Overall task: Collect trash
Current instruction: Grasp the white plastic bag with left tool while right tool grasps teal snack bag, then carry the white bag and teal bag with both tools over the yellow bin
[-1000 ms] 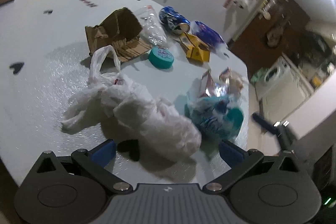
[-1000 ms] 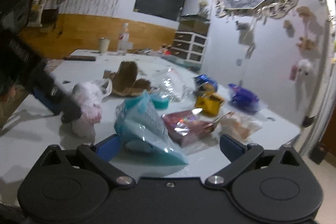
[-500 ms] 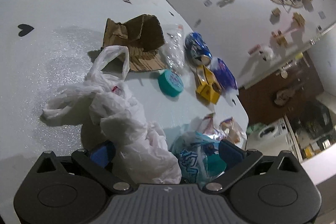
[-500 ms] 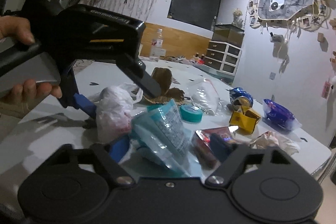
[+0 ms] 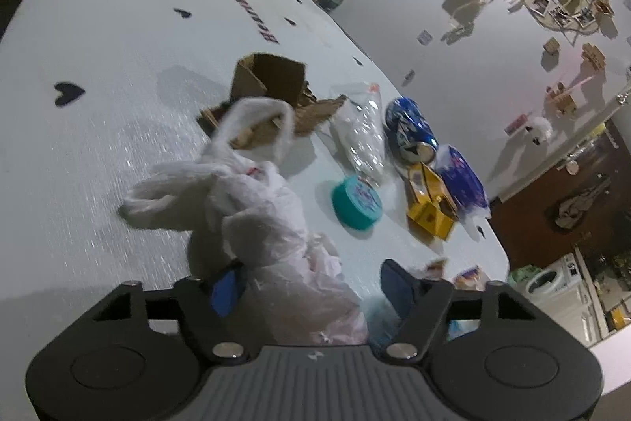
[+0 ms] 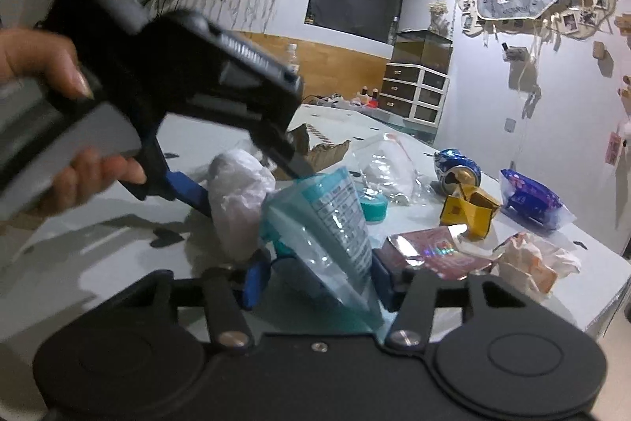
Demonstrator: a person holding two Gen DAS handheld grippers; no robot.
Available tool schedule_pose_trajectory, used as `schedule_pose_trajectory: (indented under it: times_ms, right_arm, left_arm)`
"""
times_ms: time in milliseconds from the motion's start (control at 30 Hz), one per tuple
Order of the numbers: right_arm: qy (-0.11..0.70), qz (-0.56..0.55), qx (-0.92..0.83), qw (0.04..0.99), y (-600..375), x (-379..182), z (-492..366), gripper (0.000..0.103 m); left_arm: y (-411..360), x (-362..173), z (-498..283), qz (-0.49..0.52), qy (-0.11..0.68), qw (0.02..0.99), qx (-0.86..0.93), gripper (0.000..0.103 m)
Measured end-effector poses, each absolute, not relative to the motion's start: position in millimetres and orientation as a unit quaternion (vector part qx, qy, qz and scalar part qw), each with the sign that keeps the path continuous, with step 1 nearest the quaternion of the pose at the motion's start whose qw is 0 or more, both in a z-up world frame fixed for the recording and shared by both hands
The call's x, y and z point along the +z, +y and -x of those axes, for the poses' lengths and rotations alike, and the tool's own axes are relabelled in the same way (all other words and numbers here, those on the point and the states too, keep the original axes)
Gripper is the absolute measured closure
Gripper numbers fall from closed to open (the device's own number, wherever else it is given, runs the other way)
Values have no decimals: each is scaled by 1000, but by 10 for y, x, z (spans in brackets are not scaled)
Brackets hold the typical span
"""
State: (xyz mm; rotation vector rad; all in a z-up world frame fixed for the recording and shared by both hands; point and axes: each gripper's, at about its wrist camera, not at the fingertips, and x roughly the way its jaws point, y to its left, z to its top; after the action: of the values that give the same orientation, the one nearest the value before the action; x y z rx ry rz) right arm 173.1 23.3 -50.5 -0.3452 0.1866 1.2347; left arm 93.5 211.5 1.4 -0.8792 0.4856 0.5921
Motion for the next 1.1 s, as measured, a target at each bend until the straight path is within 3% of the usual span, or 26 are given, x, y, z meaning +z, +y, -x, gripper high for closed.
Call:
schedule_pose_trajectory:
  times_ms: [100, 300, 533, 1100]
  right_arm:
    - [99, 146, 573, 800, 178, -454, -1752, 53]
    - [116, 140, 569, 802, 111, -385, -1721, 55]
    - [137, 111, 557, 812, 3, -286, -1754, 56]
    - [141, 27, 522, 841, -449, 59, -1689, 56]
  left_arm:
    - [2173, -4, -953, 407, 224, 835, 293, 48]
    - [2215, -35, -978, 372, 223, 852, 294, 59]
    - [1984, 5, -852, 282, 238, 888, 275, 59]
    - [1294, 389, -474, 89, 190, 951, 229, 59]
